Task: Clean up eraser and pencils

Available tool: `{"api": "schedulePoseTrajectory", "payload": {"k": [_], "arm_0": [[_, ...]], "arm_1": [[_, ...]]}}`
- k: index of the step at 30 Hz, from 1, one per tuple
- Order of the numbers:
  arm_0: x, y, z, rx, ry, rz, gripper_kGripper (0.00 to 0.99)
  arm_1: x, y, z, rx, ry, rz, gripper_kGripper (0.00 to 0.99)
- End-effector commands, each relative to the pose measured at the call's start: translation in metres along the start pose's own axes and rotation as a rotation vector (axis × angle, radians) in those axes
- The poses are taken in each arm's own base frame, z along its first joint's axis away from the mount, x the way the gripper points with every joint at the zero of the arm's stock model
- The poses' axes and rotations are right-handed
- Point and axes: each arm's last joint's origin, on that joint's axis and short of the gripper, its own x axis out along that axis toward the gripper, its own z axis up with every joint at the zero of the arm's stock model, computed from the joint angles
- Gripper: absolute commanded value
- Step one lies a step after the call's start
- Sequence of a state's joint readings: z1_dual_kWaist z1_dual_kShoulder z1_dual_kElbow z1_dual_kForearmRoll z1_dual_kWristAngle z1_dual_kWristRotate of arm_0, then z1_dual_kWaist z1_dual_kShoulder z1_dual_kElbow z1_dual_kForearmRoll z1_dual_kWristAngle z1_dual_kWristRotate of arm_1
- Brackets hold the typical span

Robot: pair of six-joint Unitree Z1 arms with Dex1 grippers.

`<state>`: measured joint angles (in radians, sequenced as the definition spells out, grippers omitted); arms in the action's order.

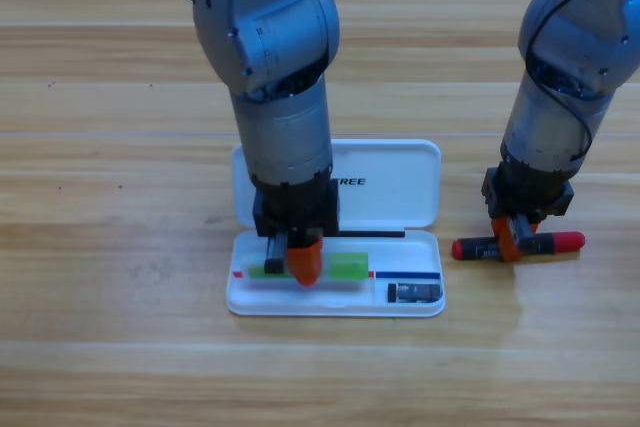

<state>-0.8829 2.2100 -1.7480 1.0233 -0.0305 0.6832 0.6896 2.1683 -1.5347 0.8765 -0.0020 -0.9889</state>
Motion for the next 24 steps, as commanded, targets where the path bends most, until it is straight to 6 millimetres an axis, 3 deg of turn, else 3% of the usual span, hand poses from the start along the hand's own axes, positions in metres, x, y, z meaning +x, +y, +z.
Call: {"api": "schedulePoseTrajectory", "payload": {"k": [1, 4, 5, 7, 8, 9, 10, 18, 22, 24], "arm_0": [[0.026, -0.005, 0.006, -0.007, 0.046, -0.048, 0.0], [0.027, -0.005, 0.006, -0.013, 0.046, -0.048, 0.0], [0.027, -0.005, 0.006, -0.011, 0.049, -0.05, 0.107], [0.028, -0.005, 0.006, -0.013, 0.051, -0.052, 0.505], [0.029, -0.005, 0.005, -0.015, 0.054, -0.053, 0.767], [0.03, -0.005, 0.005, -0.016, 0.055, -0.054, 0.93], [0.03, -0.005, 0.005, -0.016, 0.055, -0.054, 0.98], [0.032, -0.005, 0.005, -0.017, 0.061, -0.059, 0.989], [0.027, -0.007, 0.003, -0.016, 0.056, -0.055, 0.989], [0.013, -0.01, 0.0, -0.016, 0.039, -0.048, 0.989]], "arm_1": [[0.003, 0.001, -0.014, 0.051, 0.034, 0.032, 0.0], [-0.002, 0.003, -0.016, 0.054, 0.028, 0.023, 0.0], [-0.004, 0.004, -0.016, 0.052, 0.026, 0.021, 0.0], [-0.012, 0.009, -0.017, 0.052, 0.02, 0.014, 0.0], [-0.016, 0.012, -0.017, 0.049, 0.014, 0.008, 0.0], [-0.021, 0.014, -0.018, 0.049, 0.01, 0.006, 0.0], [-0.024, 0.016, -0.019, 0.049, 0.008, 0.003, 0.0], [-0.056, 0.034, -0.019, 0.051, -0.009, -0.017, 0.0], [-0.081, 0.052, -0.006, 0.023, -0.038, 0.007, 0.0], [-0.088, 0.056, 0.006, 0.018, -0.06, 0.004, 0.0]]}}
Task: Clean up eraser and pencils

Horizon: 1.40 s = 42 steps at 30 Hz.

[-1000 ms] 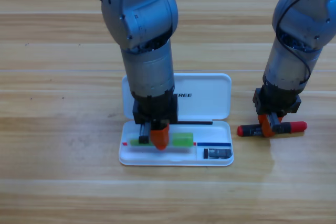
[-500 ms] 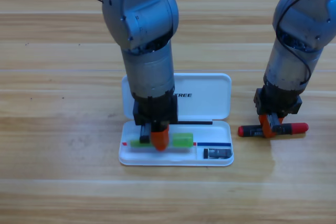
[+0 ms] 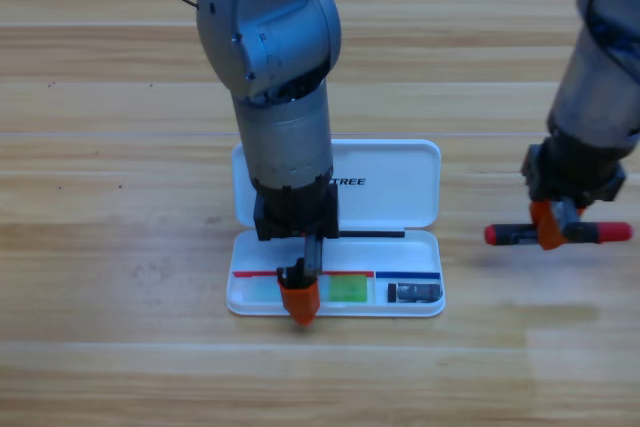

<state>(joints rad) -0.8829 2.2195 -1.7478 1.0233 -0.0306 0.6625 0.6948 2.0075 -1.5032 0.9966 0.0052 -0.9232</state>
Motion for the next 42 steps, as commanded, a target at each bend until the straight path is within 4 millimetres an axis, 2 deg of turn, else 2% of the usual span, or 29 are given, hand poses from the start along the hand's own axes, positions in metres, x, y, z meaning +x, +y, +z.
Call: {"api": "schedulePoseTrajectory", "payload": {"k": [1, 4, 8, 11, 13, 17, 20, 29, 39, 40, 42], "arm_0": [[-0.001, -0.011, -0.003, 0.004, 0.021, -0.037, 0.989], [-0.044, -0.012, -0.021, -0.02, -0.021, -0.007, 0.989], [-0.103, -0.008, -0.066, -0.072, -0.087, 0.045, 0.989], [-0.134, -0.001, -0.11, -0.119, -0.132, 0.065, 0.99], [-0.144, 0.002, -0.139, -0.146, -0.156, 0.069, 0.99], [-0.145, 0.009, -0.183, -0.181, -0.18, 0.048, 0.99], [-0.139, 0.012, -0.198, -0.2, -0.172, 0.027, 0.99], [-0.132, 0.01, -0.206, -0.213, -0.182, 0.002, 0.99], [-0.129, 0.006, -0.207, -0.206, -0.204, 0.0, 0.99], [-0.128, 0.005, -0.208, -0.206, -0.204, 0.0, 0.99], [-0.126, 0.005, -0.208, -0.208, -0.204, 0.001, 0.99]], "arm_1": [[-0.031, 0.028, 0.029, -0.044, -0.053, 0.006, 0.0], [-0.026, 0.028, 0.055, -0.057, -0.064, 0.001, 0.0], [-0.005, 0.023, 0.094, -0.065, -0.059, 0.008, 0.0], [0.009, 0.02, 0.119, -0.08, -0.058, 0.003, 0.0], [0.018, 0.015, 0.132, -0.084, -0.054, -0.012, 0.0], [0.033, 0.011, 0.153, -0.101, -0.056, -0.025, 0.0], [0.044, 0.009, 0.164, -0.106, -0.054, -0.028, 0.0], [0.059, 0.007, 0.179, -0.115, -0.046, -0.039, 0.0], [0.06, 0.007, 0.178, -0.089, -0.043, -0.038, 0.0], [0.058, 0.008, 0.178, -0.086, -0.046, -0.04, 0.187], [0.046, 0.009, 0.175, -0.067, -0.059, -0.05, 0.759]]}}
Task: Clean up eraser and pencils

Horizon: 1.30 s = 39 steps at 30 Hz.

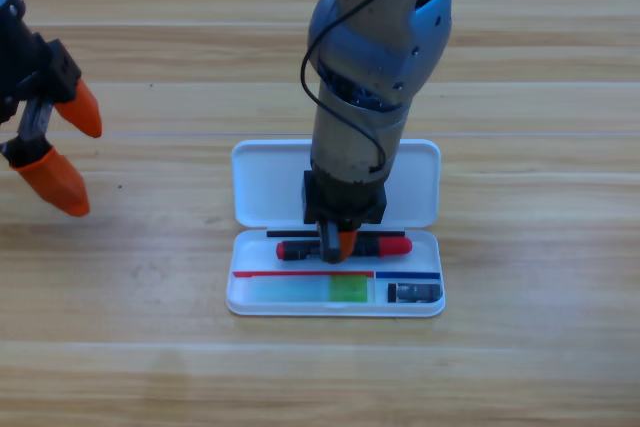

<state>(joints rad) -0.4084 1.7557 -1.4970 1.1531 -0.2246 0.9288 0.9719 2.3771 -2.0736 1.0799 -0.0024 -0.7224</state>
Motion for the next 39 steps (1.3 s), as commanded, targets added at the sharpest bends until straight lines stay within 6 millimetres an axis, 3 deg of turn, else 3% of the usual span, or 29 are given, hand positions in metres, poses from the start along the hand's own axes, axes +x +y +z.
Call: {"api": "schedulePoseTrajectory", "payload": {"k": [1, 8, 12, 15, 18, 21, 26, 28, 30, 32, 36, 39], "arm_0": [[0.004, -0.001, -0.011, -0.02, -0.01, -0.007, 0.99], [0.009, -0.002, -0.013, -0.024, -0.012, -0.011, 0.99], [0.009, 0.001, -0.011, -0.019, -0.035, 0.002, 0.99], [0.004, 0.015, -0.011, -0.033, -0.106, 0.026, 0.99], [0.004, 0.044, -0.009, -0.048, -0.172, 0.04, 0.976], [0.015, 0.083, -0.002, -0.072, -0.229, 0.025, 0.894], [0.045, 0.134, 0.007, -0.09, -0.299, -0.019, 0.706], [0.06, 0.15, 0.011, -0.082, -0.333, -0.054, 0.5], [0.079, 0.162, 0.015, -0.067, -0.38, -0.105, 0.224], [0.098, 0.17, 0.016, -0.068, -0.421, -0.162, 0.035], [0.137, 0.18, 0.019, -0.088, -0.46, -0.257, 0.0], [0.153, 0.18, 0.024, -0.086, -0.454, -0.289, 0.0]], "arm_1": [[0.001, 0.012, 0.002, 0.015, 0.027, 0.013, 0.9], [-0.114, 0.038, -0.028, 0.068, -0.196, 0.008, 0.945], [-0.179, 0.076, -0.072, 0.082, -0.392, 0.021, 0.963], [-0.204, 0.106, -0.112, 0.102, -0.532, 0.016, 0.971], [-0.22, 0.129, -0.145, 0.134, -0.673, 0.009, 0.973], [-0.23, 0.155, -0.169, 0.112, -0.767, -0.007, 0.974], [-0.234, 0.174, -0.184, 0.098, -0.82, 0.02, 0.977], [-0.23, 0.173, -0.182, 0.105, -0.819, 0.052, 0.977], [-0.225, 0.171, -0.179, 0.113, -0.808, 0.073, 0.979], [-0.222, 0.17, -0.178, 0.116, -0.802, 0.079, 0.982], [-0.222, 0.17, -0.178, 0.112, -0.81, 0.09, 0.983], [-0.222, 0.17, -0.178, 0.11, -0.816, 0.097, 0.983]]}}
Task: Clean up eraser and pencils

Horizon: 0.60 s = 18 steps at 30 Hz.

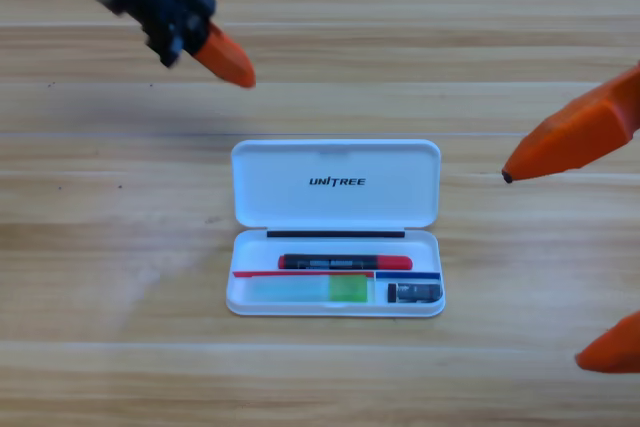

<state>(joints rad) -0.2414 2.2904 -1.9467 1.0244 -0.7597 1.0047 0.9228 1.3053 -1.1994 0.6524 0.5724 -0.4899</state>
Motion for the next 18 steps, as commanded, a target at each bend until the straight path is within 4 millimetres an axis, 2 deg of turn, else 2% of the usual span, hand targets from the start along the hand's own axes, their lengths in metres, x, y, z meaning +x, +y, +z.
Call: {"api": "schedulePoseTrajectory", "payload": {"k": [1, 7, 18], "arm_0": [[0.05, 0.021, -0.029, -0.067, 0.022, -0.099, 0.0], [0.072, 0.021, -0.035, -0.095, 0.012, -0.166, 0.0], [0.098, 0.001, -0.024, -0.097, 0.027, -0.27, 0.0]], "arm_1": [[0.004, -0.007, -0.006, 0.027, -0.006, 0.001, 0.983], [0.005, -0.008, -0.005, 0.028, -0.011, 0.0, 0.983], [0.01, -0.01, -0.008, 0.036, -0.002, 0.006, 0.983]]}}
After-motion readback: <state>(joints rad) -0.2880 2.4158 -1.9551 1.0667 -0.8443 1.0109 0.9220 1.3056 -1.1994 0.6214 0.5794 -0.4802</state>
